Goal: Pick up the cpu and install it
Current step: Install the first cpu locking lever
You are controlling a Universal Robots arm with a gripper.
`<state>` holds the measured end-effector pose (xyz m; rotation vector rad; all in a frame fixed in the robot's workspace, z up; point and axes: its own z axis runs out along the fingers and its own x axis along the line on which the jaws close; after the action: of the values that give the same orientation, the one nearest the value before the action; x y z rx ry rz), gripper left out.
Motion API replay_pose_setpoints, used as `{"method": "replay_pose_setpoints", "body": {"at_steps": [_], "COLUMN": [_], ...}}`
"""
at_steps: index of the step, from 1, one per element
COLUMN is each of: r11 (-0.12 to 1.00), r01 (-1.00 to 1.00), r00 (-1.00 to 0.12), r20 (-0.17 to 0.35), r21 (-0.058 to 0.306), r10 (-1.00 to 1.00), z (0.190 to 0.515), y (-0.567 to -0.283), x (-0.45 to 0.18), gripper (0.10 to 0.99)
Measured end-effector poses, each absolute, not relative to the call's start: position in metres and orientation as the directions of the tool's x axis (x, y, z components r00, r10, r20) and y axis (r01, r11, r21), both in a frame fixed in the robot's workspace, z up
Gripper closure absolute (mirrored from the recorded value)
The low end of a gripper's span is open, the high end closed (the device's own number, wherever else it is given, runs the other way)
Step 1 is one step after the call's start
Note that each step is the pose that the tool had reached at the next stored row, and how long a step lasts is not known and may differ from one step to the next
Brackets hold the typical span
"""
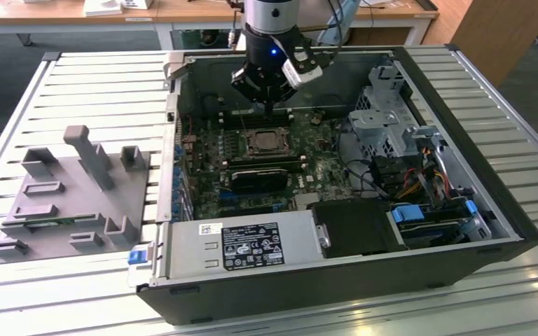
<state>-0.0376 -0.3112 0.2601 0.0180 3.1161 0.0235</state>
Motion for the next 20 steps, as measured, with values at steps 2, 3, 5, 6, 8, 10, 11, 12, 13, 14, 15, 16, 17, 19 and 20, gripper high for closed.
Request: {"method": "replay_pose_setpoints", "body": {"at_steps": [2, 3, 5, 6, 8, 10, 11, 12, 13, 14, 15, 16, 17, 19, 20], "r11": [1.0, 0.999, 0.997, 0.997, 0.996, 0.995, 0.995, 0.994, 0.994, 0.994, 0.994, 0.994, 0.994, 0.994, 0.994], "r01": [-0.024, -0.041, -0.07, -0.079, -0.088, -0.098, -0.103, -0.108, -0.11, -0.11, -0.11, -0.11, -0.111, -0.109, -0.104], "r00": [-0.999, -0.999, -0.997, -0.997, -0.996, -0.995, -0.994, -0.994, -0.994, -0.994, -0.994, -0.994, -0.994, -0.994, -0.994], "r20": [-0.025, -0.025, -0.025, -0.025, -0.025, -0.025, -0.025, -0.025, -0.025, -0.025, -0.025, -0.025, -0.025, -0.025, -0.025], "r21": [0.015, 0.015, 0.015, 0.015, 0.015, 0.015, 0.015, 0.015, 0.015, 0.015, 0.015, 0.016, 0.015, 0.015, 0.016], "r10": [-0.023, -0.04, -0.07, -0.078, -0.087, -0.098, -0.103, -0.107, -0.11, -0.11, -0.11, -0.11, -0.11, -0.109, -0.104], "z": [0.26, 0.26, 0.26, 0.26, 0.26, 0.26, 0.26, 0.26, 0.26, 0.26, 0.26, 0.259, 0.259, 0.259, 0.259], "y": [-0.311, -0.311, -0.311, -0.311, -0.311, -0.311, -0.311, -0.311, -0.311, -0.311, -0.311, -0.311, -0.311, -0.311, -0.311], "x": [-0.038, -0.038, -0.038, -0.038, -0.038, -0.038, -0.038, -0.039, -0.039, -0.039, -0.04, -0.041, -0.043, -0.047, -0.049], "gripper": [0.98, 0.98, 0.98, 0.98, 0.98, 0.98, 0.98, 0.98, 0.98, 0.98, 0.98, 0.98, 0.98, 0.98, 0.98]}}
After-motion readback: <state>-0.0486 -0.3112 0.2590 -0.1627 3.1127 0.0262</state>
